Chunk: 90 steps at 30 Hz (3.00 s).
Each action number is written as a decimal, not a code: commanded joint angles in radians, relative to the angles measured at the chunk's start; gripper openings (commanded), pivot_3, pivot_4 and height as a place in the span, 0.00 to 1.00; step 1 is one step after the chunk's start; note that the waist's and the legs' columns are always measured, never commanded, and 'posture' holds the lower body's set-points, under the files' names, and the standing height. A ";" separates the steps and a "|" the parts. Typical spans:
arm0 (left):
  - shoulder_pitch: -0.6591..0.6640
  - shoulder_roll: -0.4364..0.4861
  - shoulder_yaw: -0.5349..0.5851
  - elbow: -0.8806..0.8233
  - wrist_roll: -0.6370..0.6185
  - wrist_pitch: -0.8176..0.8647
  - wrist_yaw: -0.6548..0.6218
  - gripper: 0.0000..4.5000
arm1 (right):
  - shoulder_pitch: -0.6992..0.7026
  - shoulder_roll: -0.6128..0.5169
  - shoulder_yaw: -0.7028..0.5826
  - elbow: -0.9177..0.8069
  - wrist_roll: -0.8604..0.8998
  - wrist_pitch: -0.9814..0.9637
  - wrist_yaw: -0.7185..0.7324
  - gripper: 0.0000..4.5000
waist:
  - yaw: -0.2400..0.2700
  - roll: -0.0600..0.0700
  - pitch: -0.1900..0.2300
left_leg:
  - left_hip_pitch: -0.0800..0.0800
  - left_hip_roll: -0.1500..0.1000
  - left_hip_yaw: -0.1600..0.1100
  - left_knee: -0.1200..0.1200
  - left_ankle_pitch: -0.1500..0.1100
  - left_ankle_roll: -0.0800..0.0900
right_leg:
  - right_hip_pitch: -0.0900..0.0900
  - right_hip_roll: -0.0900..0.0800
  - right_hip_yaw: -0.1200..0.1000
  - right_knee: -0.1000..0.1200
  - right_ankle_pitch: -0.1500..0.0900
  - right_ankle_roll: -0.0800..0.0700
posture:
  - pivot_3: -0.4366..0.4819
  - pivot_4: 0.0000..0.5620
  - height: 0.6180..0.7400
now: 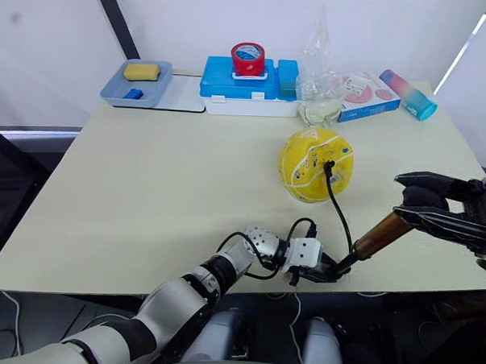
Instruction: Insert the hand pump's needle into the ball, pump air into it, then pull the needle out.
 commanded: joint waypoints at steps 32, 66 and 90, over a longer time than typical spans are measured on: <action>0.037 0.019 -0.057 0.052 0.072 0.013 -0.027 0.24 | 0.121 0.170 0.164 -0.038 -0.255 -0.307 0.045 0.45 | 0.001 0.001 -0.001 | 0.002 0.003 0.001 0.000 -0.001 -0.001 | 0.003 -0.017 -0.031 0.000 0.002 -0.002 | 0.48 0.27 1.00; 0.051 -0.003 -0.059 0.044 0.068 0.012 -0.026 0.24 | 0.145 0.272 0.382 0.090 -0.558 -0.460 0.046 0.45 | -0.001 -0.002 -0.004 | 0.001 0.001 -0.007 0.001 -0.001 -0.003 | 0.004 0.006 0.016 -0.003 0.000 0.001 | 0.48 0.27 1.00; 0.032 -0.004 -0.059 0.057 0.072 0.014 -0.028 0.24 | -0.140 -0.035 -0.052 0.012 0.027 -0.002 -0.066 0.45 | -0.016 0.003 -0.003 | -0.015 -0.006 -0.003 0.001 0.001 -0.004 | -0.004 0.065 0.192 -0.006 -0.019 0.035 | 0.48 0.27 1.00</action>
